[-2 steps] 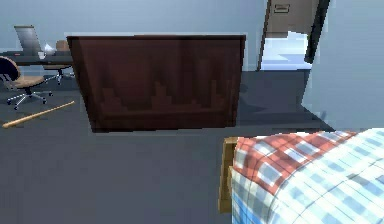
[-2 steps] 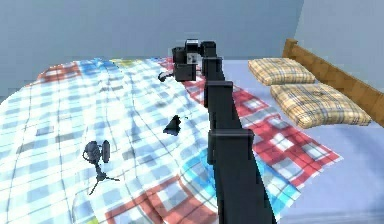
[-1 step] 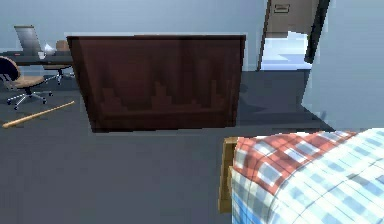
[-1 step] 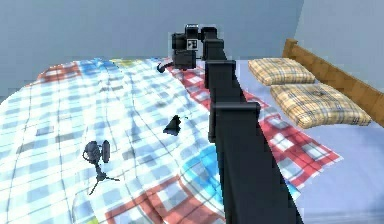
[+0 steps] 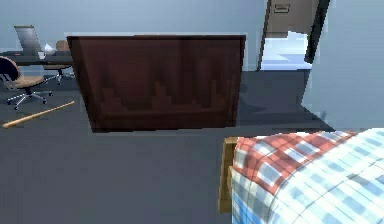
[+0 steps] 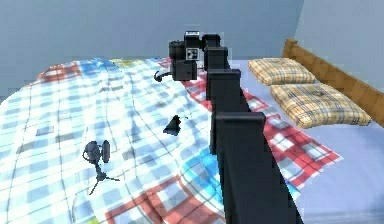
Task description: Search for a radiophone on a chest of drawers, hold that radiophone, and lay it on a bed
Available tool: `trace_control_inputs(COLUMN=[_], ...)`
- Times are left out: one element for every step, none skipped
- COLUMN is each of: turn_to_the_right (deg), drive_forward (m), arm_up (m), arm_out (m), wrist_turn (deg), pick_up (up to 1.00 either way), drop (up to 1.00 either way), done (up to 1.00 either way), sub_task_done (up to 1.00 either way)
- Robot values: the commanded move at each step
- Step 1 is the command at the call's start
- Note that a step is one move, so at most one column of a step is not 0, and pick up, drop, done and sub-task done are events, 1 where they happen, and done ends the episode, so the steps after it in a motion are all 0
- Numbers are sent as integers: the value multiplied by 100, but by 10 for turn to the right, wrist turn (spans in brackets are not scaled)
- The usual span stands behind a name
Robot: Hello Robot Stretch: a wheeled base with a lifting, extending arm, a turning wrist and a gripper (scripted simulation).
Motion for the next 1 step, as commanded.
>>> trace_control_inputs(turn_to_the_right=[0], drive_forward=[0], arm_up=[0], arm_out=[0], wrist_turn=[0], pick_up=[0], drop=[0], done=[100], sub_task_done=[0])
